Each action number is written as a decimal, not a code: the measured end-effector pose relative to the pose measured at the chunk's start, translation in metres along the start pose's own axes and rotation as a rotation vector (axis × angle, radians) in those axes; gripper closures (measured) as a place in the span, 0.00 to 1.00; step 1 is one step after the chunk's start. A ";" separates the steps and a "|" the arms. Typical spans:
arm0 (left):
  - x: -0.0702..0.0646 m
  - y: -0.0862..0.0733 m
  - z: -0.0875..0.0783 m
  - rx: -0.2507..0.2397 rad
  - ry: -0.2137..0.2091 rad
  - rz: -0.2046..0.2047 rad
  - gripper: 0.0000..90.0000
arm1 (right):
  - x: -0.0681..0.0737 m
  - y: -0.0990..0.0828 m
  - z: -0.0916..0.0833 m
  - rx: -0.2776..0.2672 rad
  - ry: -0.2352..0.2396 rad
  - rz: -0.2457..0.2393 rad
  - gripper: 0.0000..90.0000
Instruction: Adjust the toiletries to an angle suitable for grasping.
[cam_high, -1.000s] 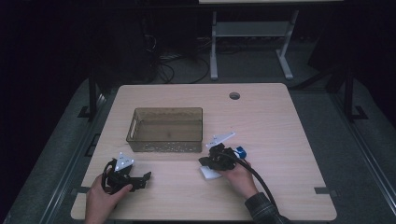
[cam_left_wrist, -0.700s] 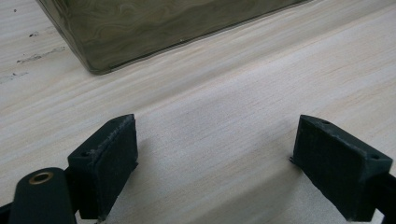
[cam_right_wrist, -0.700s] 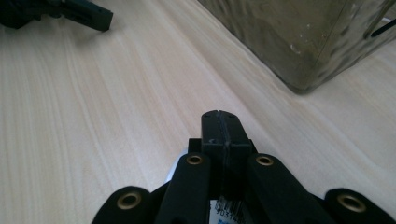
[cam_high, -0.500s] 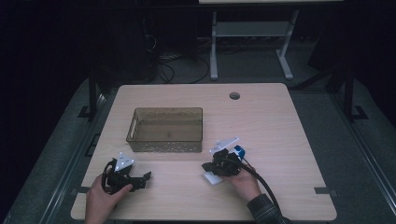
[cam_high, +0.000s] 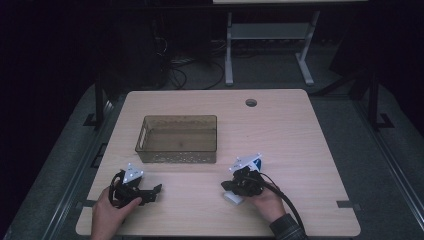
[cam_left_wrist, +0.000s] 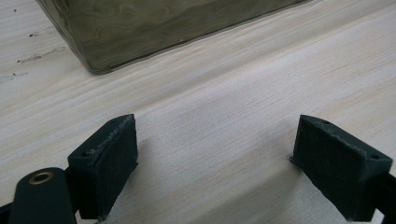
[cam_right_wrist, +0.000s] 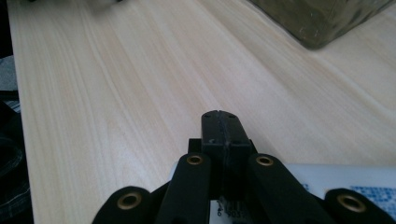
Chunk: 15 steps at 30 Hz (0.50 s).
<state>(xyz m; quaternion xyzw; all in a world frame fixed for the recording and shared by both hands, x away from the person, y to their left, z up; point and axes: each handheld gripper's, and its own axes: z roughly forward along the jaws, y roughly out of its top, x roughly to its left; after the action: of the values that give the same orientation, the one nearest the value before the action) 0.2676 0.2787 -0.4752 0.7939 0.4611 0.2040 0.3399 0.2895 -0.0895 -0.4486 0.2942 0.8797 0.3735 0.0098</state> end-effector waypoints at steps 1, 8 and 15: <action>0.000 0.000 0.000 0.000 0.000 0.000 0.14 | 0.001 -0.001 -0.001 0.002 -0.001 -0.002 0.99; 0.000 0.000 0.000 0.000 0.002 0.000 0.14 | 0.005 -0.010 -0.007 0.004 -0.006 0.000 0.99; 0.000 0.000 0.000 0.000 0.001 0.000 0.14 | 0.008 -0.019 -0.017 0.006 -0.016 0.012 0.99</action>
<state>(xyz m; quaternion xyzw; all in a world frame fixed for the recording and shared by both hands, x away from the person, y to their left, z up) 0.2675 0.2787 -0.4752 0.7937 0.4613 0.2046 0.3396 0.2694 -0.1071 -0.4476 0.3027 0.8790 0.3683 0.0136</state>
